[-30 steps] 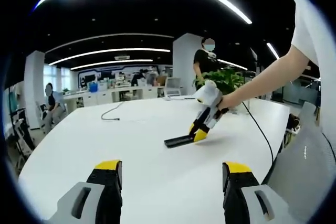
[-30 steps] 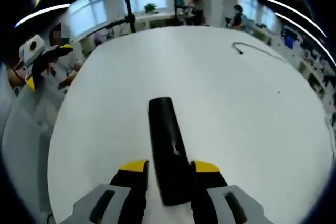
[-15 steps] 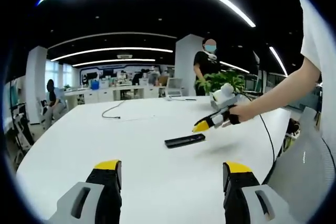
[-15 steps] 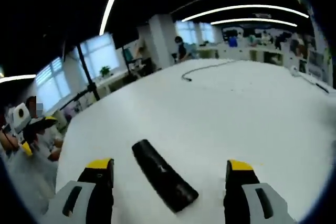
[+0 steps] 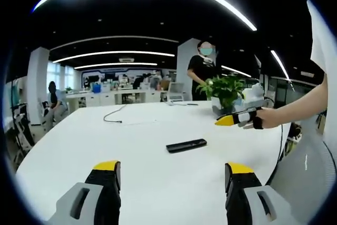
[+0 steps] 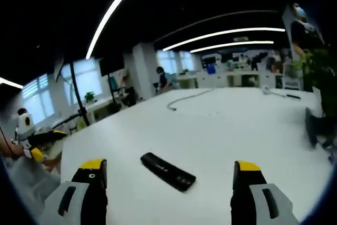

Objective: Press the specified remote control buttons in sequence, fully releasing each button before pressing the next.

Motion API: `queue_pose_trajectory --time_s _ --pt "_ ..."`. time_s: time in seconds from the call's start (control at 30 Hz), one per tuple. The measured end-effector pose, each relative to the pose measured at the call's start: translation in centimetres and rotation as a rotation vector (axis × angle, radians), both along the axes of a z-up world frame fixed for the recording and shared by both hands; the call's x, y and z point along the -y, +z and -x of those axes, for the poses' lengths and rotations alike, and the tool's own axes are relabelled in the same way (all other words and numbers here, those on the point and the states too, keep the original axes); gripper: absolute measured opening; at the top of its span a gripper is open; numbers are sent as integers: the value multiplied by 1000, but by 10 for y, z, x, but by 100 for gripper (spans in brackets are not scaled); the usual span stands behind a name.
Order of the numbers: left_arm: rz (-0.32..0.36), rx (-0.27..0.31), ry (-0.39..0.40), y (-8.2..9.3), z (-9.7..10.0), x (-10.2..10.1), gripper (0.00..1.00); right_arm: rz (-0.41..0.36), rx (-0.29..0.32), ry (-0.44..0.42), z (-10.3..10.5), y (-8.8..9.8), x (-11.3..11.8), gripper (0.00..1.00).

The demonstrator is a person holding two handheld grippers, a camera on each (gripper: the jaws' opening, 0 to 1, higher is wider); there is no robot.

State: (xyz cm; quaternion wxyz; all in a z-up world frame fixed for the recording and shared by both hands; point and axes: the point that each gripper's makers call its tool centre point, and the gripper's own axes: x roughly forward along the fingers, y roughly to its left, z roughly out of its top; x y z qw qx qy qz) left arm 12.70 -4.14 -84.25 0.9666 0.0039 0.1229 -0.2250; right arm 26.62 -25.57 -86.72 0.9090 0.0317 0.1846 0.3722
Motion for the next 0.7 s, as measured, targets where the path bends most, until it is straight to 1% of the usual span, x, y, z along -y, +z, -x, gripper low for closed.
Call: queue_pose_trajectory --time_s 0.03,0.07,0.1,0.2,0.23,0.33,0.47,0.5,0.53,0.6,0.63,0.67,0.7 --pt "9 -3 -1 0 0 0 86 9 2 -5 7 1 3 99" --pt "11 -3 -1 0 0 0 87 12 4 -7 9 1 4 99" --pt "16 -4 -1 0 0 0 87 13 11 -13 17 5 7 99" --pt "13 0 0 1 1 1 87 13 26 -28 31 11 13 99" --pt "11 1 1 1 1 0 87 14 28 -30 33 11 14 99" --pt "7 6 1 2 1 0 87 25 36 -46 48 14 20 99" --pt "15 7 0 3 1 1 87 38 37 -74 67 16 28 99" --pt "21 3 0 2 1 1 87 41 37 -81 69 16 36 99" --pt "23 2 1 3 1 1 87 49 39 -84 73 17 40 99" --pt "23 7 0 3 2 1 87 75 39 -83 84 17 41 99" --pt "23 7 -2 3 2 1 87 89 38 -81 91 15 46 99" --pt "22 6 -5 3 2 1 87 89 41 -83 94 16 48 99" --pt "16 5 -7 3 3 2 87 80 29 -88 98 21 50 99"
